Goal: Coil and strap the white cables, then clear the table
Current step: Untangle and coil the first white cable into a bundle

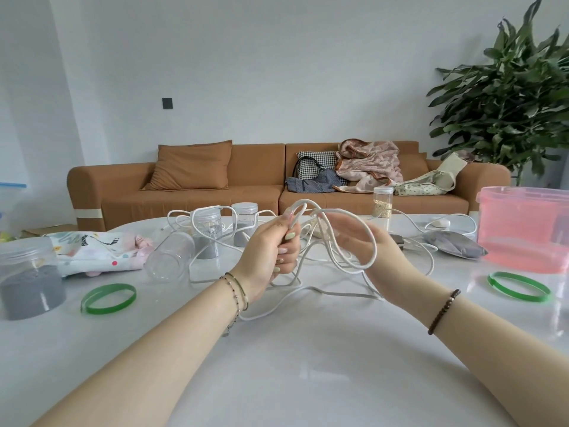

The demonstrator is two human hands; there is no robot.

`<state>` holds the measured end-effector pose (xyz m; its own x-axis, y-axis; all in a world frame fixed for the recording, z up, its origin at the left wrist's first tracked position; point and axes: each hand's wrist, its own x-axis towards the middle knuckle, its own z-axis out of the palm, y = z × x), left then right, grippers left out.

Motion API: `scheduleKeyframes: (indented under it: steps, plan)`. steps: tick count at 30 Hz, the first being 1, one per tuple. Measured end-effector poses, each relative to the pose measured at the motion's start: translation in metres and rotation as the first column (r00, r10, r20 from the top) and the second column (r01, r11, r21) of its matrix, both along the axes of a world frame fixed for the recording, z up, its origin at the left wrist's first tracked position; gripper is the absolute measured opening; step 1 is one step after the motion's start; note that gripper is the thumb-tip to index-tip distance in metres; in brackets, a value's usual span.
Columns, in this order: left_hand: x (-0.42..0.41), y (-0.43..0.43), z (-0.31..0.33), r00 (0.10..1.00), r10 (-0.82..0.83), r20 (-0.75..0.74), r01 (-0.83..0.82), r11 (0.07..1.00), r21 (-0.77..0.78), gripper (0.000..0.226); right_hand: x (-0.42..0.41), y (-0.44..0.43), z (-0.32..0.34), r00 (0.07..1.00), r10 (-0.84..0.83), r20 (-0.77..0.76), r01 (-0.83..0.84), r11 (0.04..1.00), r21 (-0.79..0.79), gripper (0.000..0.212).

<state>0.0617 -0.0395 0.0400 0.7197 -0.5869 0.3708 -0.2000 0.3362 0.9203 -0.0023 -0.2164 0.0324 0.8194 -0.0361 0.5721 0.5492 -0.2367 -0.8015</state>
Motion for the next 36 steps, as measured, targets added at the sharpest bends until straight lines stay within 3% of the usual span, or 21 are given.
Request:
scheduleKeyframes:
  steps: [2,6,9,14,18,23,27,32,36]
  plan:
    - [-0.001,0.000,0.000,1.000,0.016,0.002,-0.016,1.000,0.010,0.044,0.000,0.004,-0.003,0.999,-0.037,0.023,0.040,0.985,-0.168,0.032]
    - [0.001,0.001,0.001,0.999,0.052,0.016,-0.052,0.998,0.036,0.044,0.003,0.004,-0.002,0.991,-0.089,0.102,0.114,0.953,-0.281,0.046]
    - [-0.001,0.000,0.001,0.998,0.052,0.038,-0.055,0.995,0.080,0.044,0.005,0.003,-0.004,0.974,-0.124,0.189,0.188,0.909,-0.372,0.040]
    - [-0.001,-0.001,0.000,0.996,0.085,0.031,-0.089,0.988,0.128,0.045,0.002,0.007,-0.005,0.986,-0.135,0.098,0.162,0.920,-0.358,0.023]
    - [0.009,0.000,-0.001,0.986,0.167,0.002,-0.167,0.984,0.053,0.044,-0.005,0.009,-0.005,0.995,-0.095,-0.009,0.082,0.904,-0.420,0.008]
    - [0.027,0.006,0.003,0.907,0.394,-0.150,-0.419,0.884,-0.209,0.041,-0.009,0.011,-0.001,0.996,0.025,-0.089,-0.043,0.976,-0.211,0.016]
    - [0.038,0.014,0.007,0.795,0.531,-0.292,-0.604,0.731,-0.316,0.043,-0.004,0.007,0.001,0.990,-0.131,-0.042,0.133,0.990,0.037,0.035]
    - [0.044,0.019,0.004,0.691,0.669,-0.276,-0.723,0.633,-0.276,0.040,0.002,-0.016,0.009,0.866,-0.499,-0.022,0.490,0.840,0.235,0.038]
    - [0.045,0.015,-0.001,0.691,0.695,-0.201,-0.722,0.650,-0.237,0.040,0.006,-0.029,0.008,0.764,-0.637,-0.103,0.635,0.716,0.290,0.038]
